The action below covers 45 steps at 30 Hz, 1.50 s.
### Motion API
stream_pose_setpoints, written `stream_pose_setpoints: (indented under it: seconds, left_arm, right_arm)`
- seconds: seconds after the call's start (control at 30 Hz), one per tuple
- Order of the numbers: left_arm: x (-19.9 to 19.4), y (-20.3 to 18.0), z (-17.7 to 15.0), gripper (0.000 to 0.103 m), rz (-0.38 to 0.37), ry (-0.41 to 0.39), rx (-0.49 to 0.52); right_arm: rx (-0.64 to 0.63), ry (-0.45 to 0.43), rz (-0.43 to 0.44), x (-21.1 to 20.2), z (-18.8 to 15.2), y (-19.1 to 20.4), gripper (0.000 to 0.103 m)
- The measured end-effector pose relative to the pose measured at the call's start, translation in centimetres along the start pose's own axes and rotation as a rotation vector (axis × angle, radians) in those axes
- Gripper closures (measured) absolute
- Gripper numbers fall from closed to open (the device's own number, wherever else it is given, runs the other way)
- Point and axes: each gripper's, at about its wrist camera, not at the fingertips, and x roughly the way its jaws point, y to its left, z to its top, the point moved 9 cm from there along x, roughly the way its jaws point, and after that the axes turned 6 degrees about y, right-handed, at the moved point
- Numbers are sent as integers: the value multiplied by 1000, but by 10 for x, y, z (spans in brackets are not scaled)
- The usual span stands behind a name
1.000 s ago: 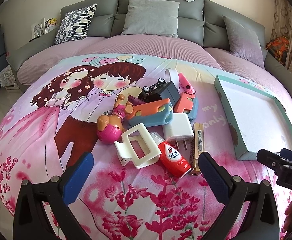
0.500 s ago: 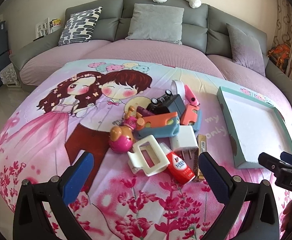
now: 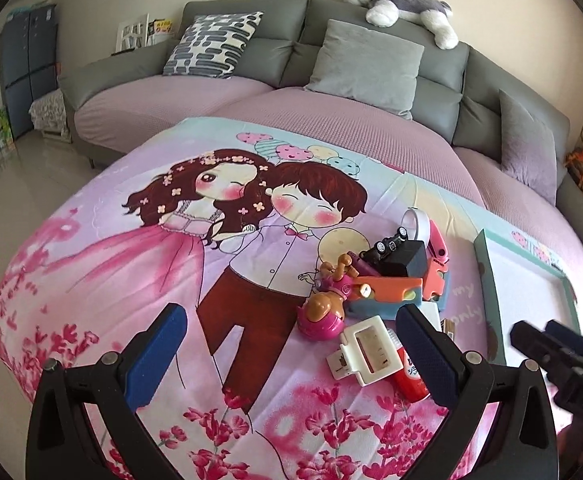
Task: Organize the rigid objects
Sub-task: 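Grasp the white hair clip with the left tool while the right tool grasps the gold bar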
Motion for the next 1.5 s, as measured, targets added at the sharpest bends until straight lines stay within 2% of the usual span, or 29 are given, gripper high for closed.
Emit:
stream_pose_setpoints:
  seconds: [0.17, 0.27, 0.37, 0.47, 0.53, 0.77, 0.87, 0.93, 1.1, 1.27, 1.5]
  left_arm:
    - [13, 2, -9, 0, -30, 35, -14]
    - [19, 8, -14, 0, -22, 45, -29]
    - [24, 12, -17, 0, -46, 58, -43]
    - [29, 15, -21, 0, -26, 73, -36]
    - [33, 16, -23, 0, -25, 84, -37]
    - [41, 4, -28, 0, -47, 116, -17]
    - [43, -6, -27, 0, -62, 121, 0]
    - [45, -14, -26, 0, -70, 128, 14]
    - [54, -35, -26, 0, -92, 156, 49]
    - [72, -44, -29, 0, -39, 204, 73]
    - [84, -18, -42, 0, 68, 274, 25]
  right_arm:
    - [-30, 41, 33, 27, -3, 22, 0]
    - [-27, 57, 48, 39, -5, 25, 0]
    - [-37, 68, 38, 46, -9, 24, 3]
    - [-36, 78, 23, 51, -13, 19, 10]
    - [-27, 96, 20, 55, -16, 15, 21]
    - [-30, 138, -1, 68, -29, 9, 23]
    - [-33, 138, -3, 69, -29, 9, 28]
    - [-38, 139, -1, 70, -30, 10, 38]
    - [-42, 150, 0, 71, -34, 9, 48]
    - [-46, 148, -1, 67, -37, 7, 52]
    - [-27, 151, -20, 62, -39, -4, 56]
